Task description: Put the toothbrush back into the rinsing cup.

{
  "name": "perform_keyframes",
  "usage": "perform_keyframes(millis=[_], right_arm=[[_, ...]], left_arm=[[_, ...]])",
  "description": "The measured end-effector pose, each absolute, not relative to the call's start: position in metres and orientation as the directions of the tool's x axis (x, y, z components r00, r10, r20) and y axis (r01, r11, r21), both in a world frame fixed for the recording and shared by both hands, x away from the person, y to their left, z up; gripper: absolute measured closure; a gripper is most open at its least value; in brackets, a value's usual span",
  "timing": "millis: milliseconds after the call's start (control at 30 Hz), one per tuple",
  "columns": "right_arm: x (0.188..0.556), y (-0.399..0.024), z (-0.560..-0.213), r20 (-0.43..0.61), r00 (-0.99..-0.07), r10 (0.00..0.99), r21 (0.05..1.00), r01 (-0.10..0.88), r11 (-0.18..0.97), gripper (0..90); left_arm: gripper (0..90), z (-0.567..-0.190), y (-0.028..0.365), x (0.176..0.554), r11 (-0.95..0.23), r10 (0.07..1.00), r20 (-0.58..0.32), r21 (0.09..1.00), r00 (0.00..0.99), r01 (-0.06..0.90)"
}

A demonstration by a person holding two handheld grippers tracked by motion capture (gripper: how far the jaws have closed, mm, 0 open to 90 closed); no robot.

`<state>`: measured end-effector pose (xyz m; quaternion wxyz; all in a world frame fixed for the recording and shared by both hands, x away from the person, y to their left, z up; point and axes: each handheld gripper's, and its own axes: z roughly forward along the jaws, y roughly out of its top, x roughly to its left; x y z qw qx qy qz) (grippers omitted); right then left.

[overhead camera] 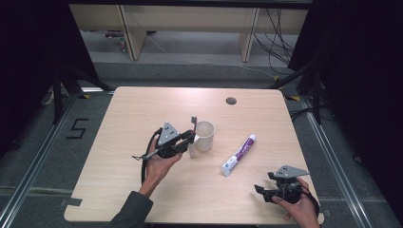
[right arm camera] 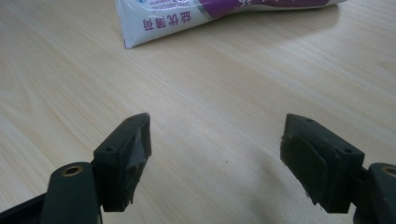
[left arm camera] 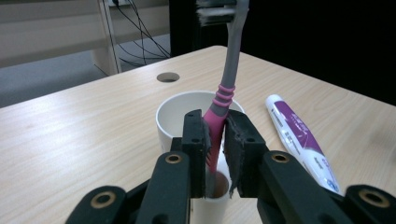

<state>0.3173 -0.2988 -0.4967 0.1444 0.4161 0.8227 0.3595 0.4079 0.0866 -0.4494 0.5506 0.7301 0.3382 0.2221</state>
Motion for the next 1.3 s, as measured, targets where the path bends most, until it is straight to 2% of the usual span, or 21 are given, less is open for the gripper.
perform_keyframes(millis=[267, 367, 467, 567, 1033, 1300], right_arm=[[0.319, -0.3, -0.497, 0.051, -0.621, 0.782, 0.718, 0.567, 0.404, 25.6], [0.319, -0.301, -0.497, 0.042, -0.626, 0.779, 0.717, 0.562, 0.413, 25.6], [0.319, -0.3, -0.497, 0.05, -0.622, 0.781, 0.718, 0.566, 0.405, 25.6], [0.319, -0.3, -0.497, 0.048, -0.622, 0.782, 0.719, 0.565, 0.405, 25.6], [0.318, -0.3, -0.497, 0.054, -0.619, 0.784, 0.714, 0.573, 0.403, 25.7], [0.318, -0.301, -0.496, 0.059, -0.61, 0.79, 0.712, 0.58, 0.395, 25.6]], left_arm=[[74.2, -0.451, 0.091, 0.407, -0.166, 0.741, -0.056, 0.95, 0.669, 0.264], [55.6, -0.45, 0.093, 0.405, -0.152, 0.772, -0.072, 0.944, 0.632, 0.292], [45.5, -0.45, 0.097, 0.402, -0.122, 0.781, -0.106, 0.94, 0.616, 0.317], [39.5, -0.45, 0.099, 0.401, -0.126, 0.782, -0.112, 0.935, 0.613, 0.332], [32.2, -0.452, 0.116, 0.375, -0.134, 0.761, -0.138, 0.922, 0.634, 0.362], [29.1, -0.468, 0.125, 0.364, -0.174, 0.762, -0.155, 0.886, 0.629, 0.429]])
